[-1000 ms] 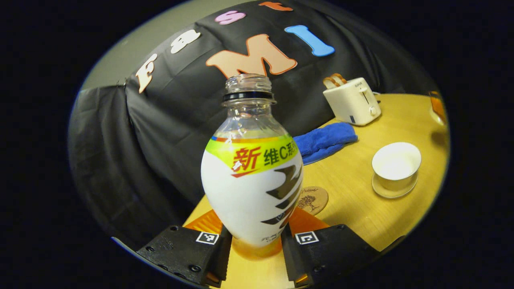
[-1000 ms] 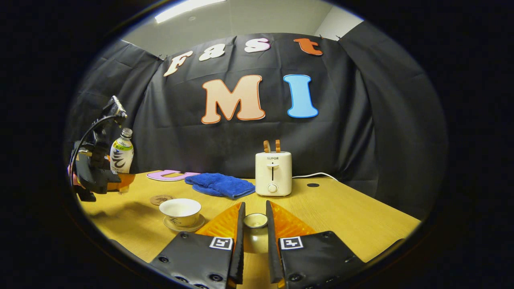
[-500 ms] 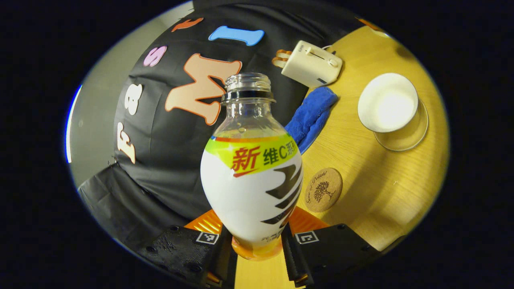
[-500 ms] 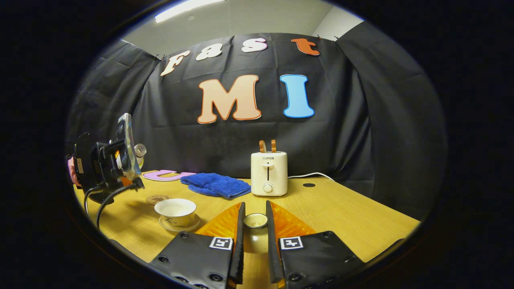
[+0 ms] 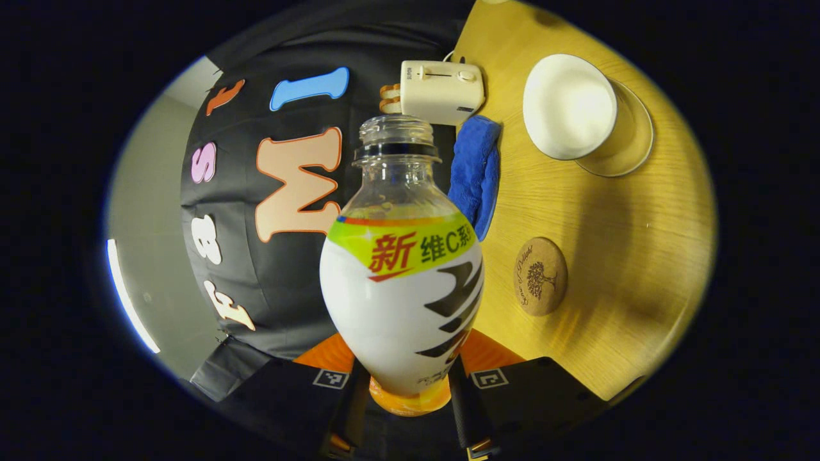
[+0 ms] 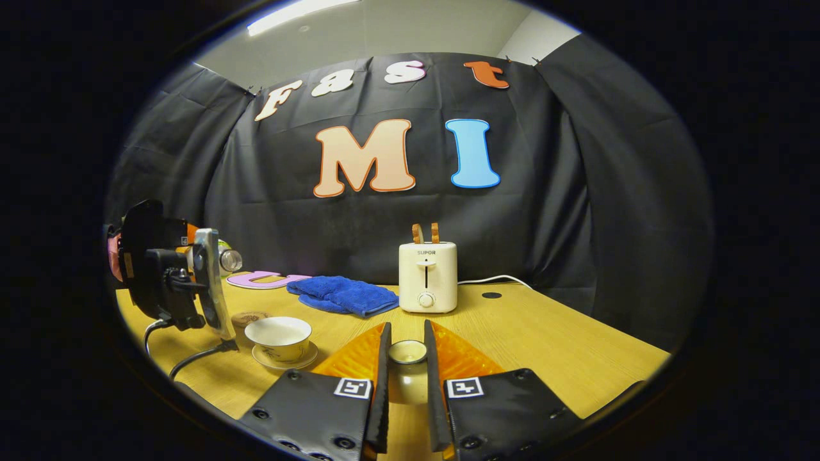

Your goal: Open the teacup lid with one hand, grasp the water bottle and pour water into the teacup with the other hand; after pouring, place the water bottle on the coaster and then close the teacup lid.

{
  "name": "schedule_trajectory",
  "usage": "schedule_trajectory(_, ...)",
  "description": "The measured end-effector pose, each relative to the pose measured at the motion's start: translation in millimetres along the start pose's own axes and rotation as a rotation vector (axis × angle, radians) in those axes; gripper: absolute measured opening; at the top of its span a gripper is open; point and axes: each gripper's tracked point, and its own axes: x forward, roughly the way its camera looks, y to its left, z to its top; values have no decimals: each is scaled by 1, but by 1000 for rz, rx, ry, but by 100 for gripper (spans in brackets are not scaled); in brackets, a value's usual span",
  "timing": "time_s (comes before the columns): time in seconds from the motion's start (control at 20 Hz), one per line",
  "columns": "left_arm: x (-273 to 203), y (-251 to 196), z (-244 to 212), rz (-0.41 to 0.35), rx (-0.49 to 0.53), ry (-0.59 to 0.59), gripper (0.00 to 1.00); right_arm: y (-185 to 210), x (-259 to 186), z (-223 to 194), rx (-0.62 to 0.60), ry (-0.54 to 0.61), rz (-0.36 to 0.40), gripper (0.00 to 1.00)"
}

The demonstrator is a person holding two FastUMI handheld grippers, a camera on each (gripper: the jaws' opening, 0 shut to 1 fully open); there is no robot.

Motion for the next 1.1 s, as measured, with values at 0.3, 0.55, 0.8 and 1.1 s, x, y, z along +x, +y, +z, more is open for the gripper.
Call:
schedule_trajectory(0.3, 4, -3, 3, -18, 127, -5, 54, 0, 0, 0, -1, 0, 0, 29)
schedule_trajectory(0.55, 6, 1, 9, -7, 221, -20, 54, 0, 0, 0, 0, 0, 0, 27)
schedule_trajectory(0.8, 7, 5, 12, -5, 305, -30, 54, -1, 0, 0, 0, 0, 1, 27)
schedule_trajectory(1.1, 9, 10, 14, -14, 391, -26, 54, -1, 1, 0, 0, 1, 1, 28)
